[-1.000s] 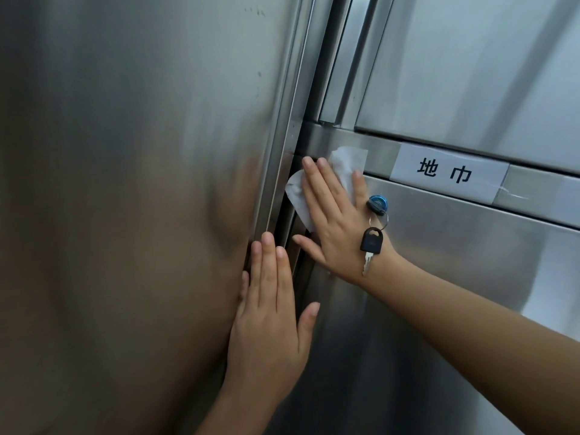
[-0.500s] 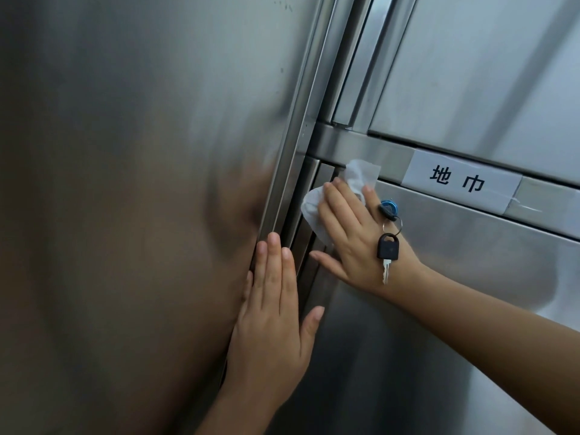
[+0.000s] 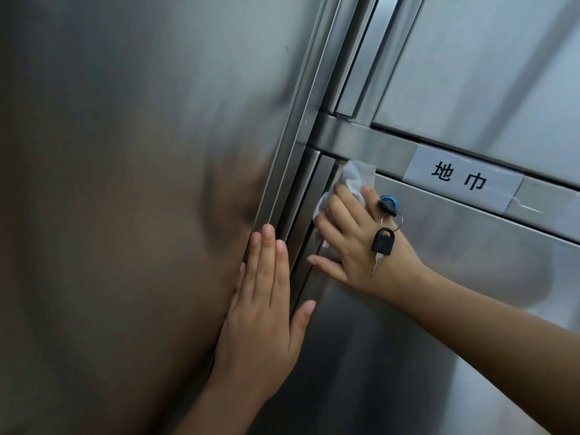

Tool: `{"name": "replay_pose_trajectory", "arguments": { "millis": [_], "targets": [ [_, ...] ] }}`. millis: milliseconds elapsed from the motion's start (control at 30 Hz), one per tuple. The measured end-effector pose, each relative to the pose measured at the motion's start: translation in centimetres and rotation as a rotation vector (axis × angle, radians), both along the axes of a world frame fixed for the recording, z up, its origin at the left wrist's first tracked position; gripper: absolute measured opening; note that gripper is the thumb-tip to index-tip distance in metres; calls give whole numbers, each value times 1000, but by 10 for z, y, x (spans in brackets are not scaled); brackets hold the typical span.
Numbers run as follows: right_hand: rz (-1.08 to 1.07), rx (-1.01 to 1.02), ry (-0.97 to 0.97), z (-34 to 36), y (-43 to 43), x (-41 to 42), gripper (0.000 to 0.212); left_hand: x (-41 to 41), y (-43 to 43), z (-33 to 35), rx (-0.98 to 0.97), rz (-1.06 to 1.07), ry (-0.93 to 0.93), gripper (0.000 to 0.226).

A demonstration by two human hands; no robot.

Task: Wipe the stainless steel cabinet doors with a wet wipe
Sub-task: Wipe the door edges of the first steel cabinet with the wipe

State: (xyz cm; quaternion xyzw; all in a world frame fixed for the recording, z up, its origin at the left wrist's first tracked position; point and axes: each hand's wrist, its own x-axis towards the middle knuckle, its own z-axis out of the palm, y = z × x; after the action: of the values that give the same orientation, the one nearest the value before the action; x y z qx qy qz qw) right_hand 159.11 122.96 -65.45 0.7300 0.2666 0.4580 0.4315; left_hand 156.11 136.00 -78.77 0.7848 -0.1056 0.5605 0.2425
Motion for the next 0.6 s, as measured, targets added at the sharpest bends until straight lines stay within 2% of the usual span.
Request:
{"name": "replay_pose_trajectory", "arguments": {
  "millis": [133, 300, 367, 600],
  "targets": [
    [-24, -70, 49, -11, -1, -6, 62, -1, 0, 1, -5, -6, 0, 63],
    [-168, 91, -8, 7, 18, -7, 74, 0, -1, 0, 1, -9, 11, 64],
    [-223, 81, -52, 8, 20, -7, 77, 1, -1, 0, -1, -9, 5, 64],
    [-176, -36, -31, -17, 7, -11, 65, -1, -2, -2, -5, -4, 13, 68]
  ]
}}
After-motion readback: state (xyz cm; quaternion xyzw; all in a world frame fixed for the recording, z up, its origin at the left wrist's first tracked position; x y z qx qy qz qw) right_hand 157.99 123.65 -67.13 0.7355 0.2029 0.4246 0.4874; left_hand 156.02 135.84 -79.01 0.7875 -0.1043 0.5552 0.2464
